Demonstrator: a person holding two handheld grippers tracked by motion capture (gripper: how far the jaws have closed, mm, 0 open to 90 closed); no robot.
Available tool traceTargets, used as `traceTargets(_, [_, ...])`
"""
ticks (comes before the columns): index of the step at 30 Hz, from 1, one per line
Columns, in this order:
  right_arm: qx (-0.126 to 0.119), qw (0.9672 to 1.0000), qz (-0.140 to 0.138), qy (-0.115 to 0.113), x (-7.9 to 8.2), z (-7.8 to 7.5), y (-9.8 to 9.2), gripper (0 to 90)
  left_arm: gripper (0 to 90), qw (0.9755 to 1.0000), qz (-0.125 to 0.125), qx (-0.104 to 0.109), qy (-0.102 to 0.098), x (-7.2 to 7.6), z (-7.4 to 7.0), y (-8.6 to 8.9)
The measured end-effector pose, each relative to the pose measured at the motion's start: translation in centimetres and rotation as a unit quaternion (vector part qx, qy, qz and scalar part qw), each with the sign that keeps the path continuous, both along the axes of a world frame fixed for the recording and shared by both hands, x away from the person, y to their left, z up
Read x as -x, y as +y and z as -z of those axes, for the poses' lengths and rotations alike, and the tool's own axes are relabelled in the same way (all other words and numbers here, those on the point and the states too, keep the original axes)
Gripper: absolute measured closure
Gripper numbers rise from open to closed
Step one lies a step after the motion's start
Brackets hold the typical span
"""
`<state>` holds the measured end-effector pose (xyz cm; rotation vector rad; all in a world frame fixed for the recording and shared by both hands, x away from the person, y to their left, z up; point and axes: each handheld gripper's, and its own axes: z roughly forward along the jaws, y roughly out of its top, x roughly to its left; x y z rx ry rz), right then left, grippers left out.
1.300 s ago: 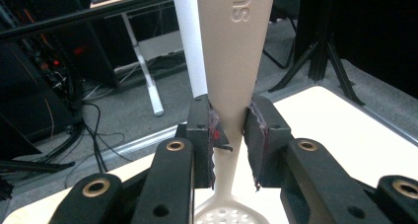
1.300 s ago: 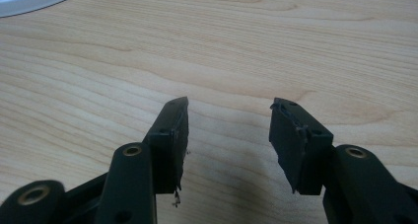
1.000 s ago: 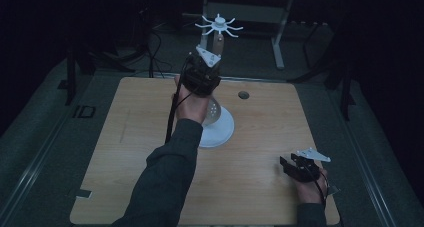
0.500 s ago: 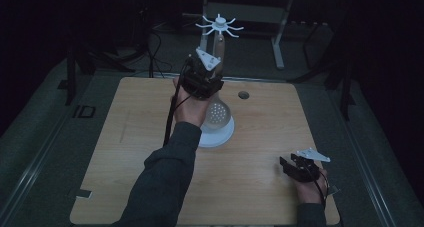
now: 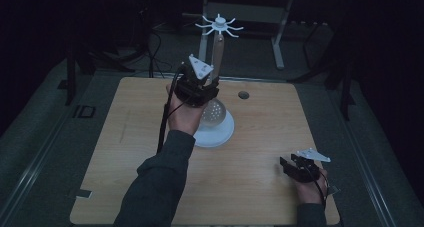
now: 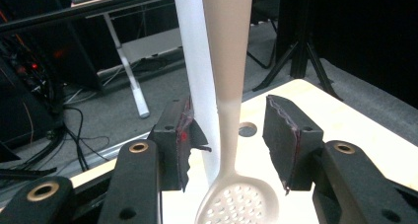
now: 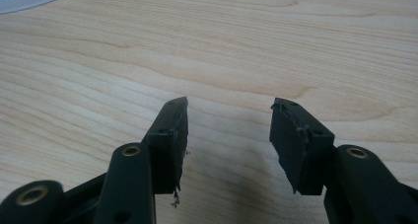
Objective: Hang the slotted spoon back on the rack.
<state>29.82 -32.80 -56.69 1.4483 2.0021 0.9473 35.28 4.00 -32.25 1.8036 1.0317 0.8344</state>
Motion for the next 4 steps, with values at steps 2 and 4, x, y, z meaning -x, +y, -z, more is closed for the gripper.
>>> traceTargets(2, [-0.001,1.0000,0.001,0.003,-0.04,0.08,-0.01,47.9,53.8,1.0000,0.004,0.001,0.005,0.22,0.46,0.26])
traceTargets(4, [0.000,1.0000,0.001,0.008,-0.10,0.19,0.01,47.4,53.2,0.9998,0.008,0.009,0.014,0.50,0.99,0.58])
